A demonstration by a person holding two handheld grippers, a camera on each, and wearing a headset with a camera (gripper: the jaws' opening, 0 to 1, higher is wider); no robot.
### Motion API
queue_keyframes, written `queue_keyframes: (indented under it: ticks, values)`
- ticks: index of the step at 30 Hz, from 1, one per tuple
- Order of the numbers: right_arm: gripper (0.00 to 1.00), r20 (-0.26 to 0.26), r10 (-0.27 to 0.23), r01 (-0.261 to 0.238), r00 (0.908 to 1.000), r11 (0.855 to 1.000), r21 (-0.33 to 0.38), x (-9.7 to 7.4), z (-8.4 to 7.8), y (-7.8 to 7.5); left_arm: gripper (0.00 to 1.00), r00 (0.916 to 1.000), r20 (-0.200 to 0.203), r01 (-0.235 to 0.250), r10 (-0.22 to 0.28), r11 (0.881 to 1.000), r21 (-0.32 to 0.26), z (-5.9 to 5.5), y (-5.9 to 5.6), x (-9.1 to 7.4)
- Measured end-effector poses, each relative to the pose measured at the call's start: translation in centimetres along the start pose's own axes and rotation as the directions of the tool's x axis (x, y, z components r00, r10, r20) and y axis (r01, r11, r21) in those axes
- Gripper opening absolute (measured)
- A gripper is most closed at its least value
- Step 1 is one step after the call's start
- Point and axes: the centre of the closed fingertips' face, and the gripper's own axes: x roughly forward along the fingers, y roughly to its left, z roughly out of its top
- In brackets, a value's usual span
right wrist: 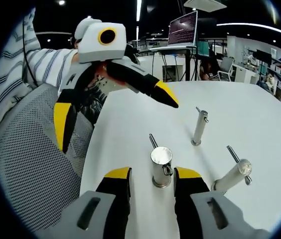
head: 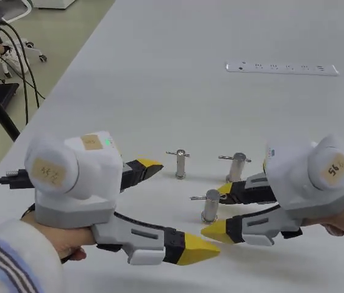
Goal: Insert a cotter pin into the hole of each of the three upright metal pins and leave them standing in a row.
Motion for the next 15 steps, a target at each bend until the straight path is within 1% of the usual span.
queue_keyframes:
  ticks: [6,15]
  values:
    - [0.29,0.044,0.0,-0.001,0.999,1.0,0.024,0.4,0.7,-0.1,0.97,0.9995,-0.03,-0.007,0.006,1.0,-0.018,-0.9,-0.4,0.0]
    - [0.24,0.074,0.002,-0.005,0.9973,0.999,0.035,0.8,1.2,-0.1,0.97,0.9995,-0.017,-0.027,0.027,0.999,-0.047,-0.8,-0.2,-0.2]
